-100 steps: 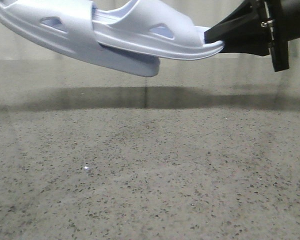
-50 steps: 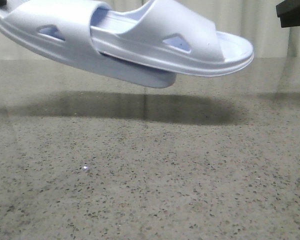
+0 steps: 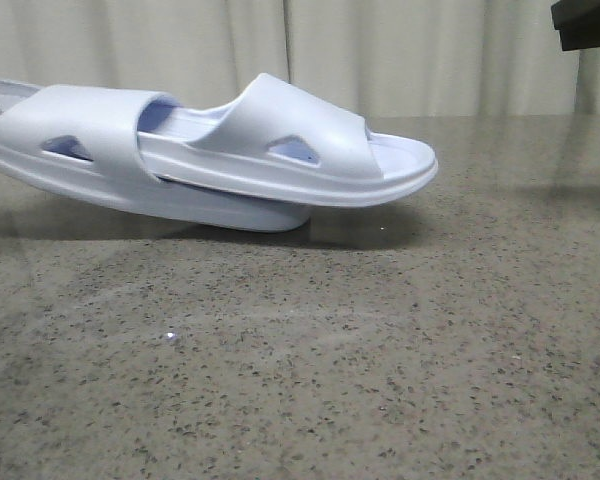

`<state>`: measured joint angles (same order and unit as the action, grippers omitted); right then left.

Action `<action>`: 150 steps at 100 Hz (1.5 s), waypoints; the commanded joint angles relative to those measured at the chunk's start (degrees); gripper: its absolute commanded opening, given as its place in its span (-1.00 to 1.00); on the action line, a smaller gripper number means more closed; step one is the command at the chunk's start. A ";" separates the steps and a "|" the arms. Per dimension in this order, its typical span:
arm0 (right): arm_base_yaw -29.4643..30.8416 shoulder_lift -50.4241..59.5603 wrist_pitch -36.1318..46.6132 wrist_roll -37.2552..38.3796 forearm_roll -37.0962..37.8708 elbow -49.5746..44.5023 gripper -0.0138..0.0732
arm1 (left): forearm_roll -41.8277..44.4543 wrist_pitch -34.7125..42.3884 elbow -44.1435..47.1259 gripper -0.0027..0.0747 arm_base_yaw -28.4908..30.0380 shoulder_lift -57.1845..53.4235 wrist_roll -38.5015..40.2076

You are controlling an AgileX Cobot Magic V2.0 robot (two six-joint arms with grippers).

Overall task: Insert blue slippers together front up
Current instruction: 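Lower the stacked slippers onto the table and open both grippers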

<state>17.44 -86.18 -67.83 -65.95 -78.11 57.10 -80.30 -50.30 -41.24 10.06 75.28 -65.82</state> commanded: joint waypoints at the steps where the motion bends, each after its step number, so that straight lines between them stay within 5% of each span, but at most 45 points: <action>1: 0.23 2.17 -7.16 -0.16 -3.19 1.69 -0.48 | -1.93 0.27 -1.40 -0.20 -0.30 -0.88 -0.89; 16: 0.23 2.17 -7.16 -0.16 -3.17 1.69 -0.48 | -1.12 2.61 -1.68 0.21 -0.30 -0.88 -0.89; 43: 0.23 2.17 -7.16 -0.16 -2.95 1.69 -0.48 | 0.90 -4.01 -9.37 0.19 -0.19 -2.73 -0.89; 55: 0.23 2.56 -7.16 -0.16 -2.95 1.69 -0.60 | 2.02 -5.24 -13.41 -0.17 -0.19 -4.95 -0.89; 66: -0.02 4.03 -6.34 -0.16 -2.85 1.69 -0.88 | 3.74 -3.63 -14.69 -0.90 -0.19 -7.66 -0.89; 76: -1.62 6.06 -3.74 -0.16 -2.71 1.56 -0.86 | 5.37 0.53 -14.69 -0.89 -0.31 -10.44 -1.48; 93: -9.45 11.21 8.26 -1.76 -0.35 -1.15 -0.86 | 9.67 10.87 -13.75 -0.89 -3.18 -15.74 -1.48; 116: -25.29 21.09 35.20 -7.11 -0.35 -10.20 -0.86 | 17.49 31.65 -6.26 -0.89 -16.79 -24.12 -1.48; 133: -31.26 28.78 50.33 -8.54 -0.59 -19.38 -0.86 | 12.14 38.31 1.40 -0.89 -22.50 -28.28 -1.93; 150: -32.50 37.76 56.21 -9.08 -1.64 -30.18 -0.86 | 7.63 40.45 9.37 -0.89 -23.07 -34.38 -4.59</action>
<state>-14.81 -53.32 -15.48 -73.96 -77.60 30.06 -68.84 -12.69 -33.45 -12.36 44.30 -68.41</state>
